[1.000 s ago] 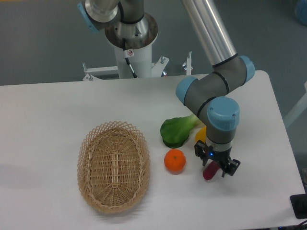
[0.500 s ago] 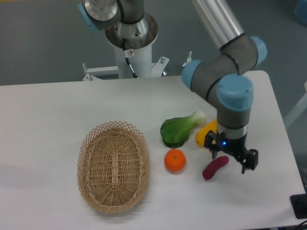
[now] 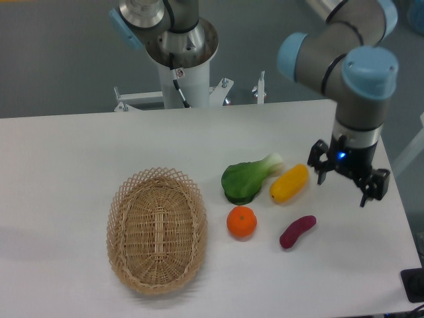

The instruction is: Place the sweet potato on the table

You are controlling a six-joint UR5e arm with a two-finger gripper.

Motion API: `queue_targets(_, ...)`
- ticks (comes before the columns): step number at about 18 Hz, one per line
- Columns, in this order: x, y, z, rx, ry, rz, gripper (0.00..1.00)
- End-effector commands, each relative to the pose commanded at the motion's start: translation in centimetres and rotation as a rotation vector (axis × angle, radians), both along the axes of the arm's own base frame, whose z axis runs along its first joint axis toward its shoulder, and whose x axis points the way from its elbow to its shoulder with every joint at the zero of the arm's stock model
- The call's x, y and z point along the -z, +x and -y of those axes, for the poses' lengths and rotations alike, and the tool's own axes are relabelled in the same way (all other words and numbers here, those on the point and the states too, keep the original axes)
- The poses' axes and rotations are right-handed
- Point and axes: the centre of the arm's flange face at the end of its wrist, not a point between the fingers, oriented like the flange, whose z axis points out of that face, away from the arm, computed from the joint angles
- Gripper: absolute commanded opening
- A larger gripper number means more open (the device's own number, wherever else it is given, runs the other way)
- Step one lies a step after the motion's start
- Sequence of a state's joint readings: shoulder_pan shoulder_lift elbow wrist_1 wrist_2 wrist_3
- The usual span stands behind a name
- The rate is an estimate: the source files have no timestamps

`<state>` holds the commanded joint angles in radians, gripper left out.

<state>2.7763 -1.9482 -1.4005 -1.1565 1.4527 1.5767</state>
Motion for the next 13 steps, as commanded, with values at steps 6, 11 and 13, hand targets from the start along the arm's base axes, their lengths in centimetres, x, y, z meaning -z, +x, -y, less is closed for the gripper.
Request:
queue_targets(6, -1.0, -2.0, 4.8, 0.063, -0.005, 0.008, 1.0)
queue_targets(11, -1.1, -2.3, 5.4, 0.055, -0.005, 0.006, 1.0)
queue_targets(13, -1.0, -2.3, 5.4, 0.055, -0.005, 0.007, 1.0)
